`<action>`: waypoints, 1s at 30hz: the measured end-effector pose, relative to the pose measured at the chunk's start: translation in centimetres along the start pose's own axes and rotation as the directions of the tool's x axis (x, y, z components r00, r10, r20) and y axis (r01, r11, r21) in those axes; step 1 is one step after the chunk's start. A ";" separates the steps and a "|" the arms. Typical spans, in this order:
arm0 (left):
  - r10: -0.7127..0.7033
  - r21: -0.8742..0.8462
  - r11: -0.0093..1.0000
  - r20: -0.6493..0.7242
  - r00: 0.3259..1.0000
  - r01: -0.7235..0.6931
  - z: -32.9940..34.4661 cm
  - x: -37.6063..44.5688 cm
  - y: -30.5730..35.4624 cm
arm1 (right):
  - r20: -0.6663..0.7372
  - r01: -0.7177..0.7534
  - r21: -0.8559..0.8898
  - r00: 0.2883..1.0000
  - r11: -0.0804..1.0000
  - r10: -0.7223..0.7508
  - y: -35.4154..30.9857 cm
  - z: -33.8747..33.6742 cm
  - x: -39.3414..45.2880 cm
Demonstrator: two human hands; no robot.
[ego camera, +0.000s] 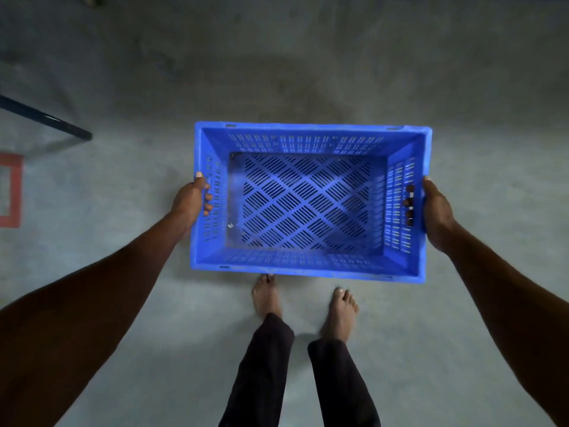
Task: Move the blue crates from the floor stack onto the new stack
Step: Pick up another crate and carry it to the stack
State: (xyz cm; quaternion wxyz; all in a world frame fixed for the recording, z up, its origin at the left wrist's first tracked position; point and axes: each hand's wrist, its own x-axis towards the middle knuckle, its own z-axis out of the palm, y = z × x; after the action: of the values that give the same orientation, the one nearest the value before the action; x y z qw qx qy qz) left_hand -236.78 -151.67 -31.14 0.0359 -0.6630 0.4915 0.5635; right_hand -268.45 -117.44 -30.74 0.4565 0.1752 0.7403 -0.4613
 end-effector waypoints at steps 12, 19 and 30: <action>0.053 -0.034 0.998 0.022 0.998 -0.052 2.0 1.5 0.5 | -0.002 0.047 0.006 0.999 0.999 -0.047 -0.4 -0.3 2.0; 0.089 0.003 0.996 -0.014 0.996 -0.089 2.8 2.0 0.2 | -0.006 0.042 -0.057 0.999 0.997 -0.043 -0.6 -0.7 2.7; 0.326 0.461 0.864 -0.210 0.922 -0.201 2.0 -0.3 0.1 | -0.254 0.065 -0.501 0.942 0.863 -0.219 -1.2 0.0 0.3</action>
State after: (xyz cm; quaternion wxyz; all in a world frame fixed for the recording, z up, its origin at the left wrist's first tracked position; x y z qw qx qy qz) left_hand -238.22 -150.31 -31.56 0.0333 -0.6373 0.6904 0.3406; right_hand -269.41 -118.13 -30.40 0.3316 0.0677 0.9040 -0.2611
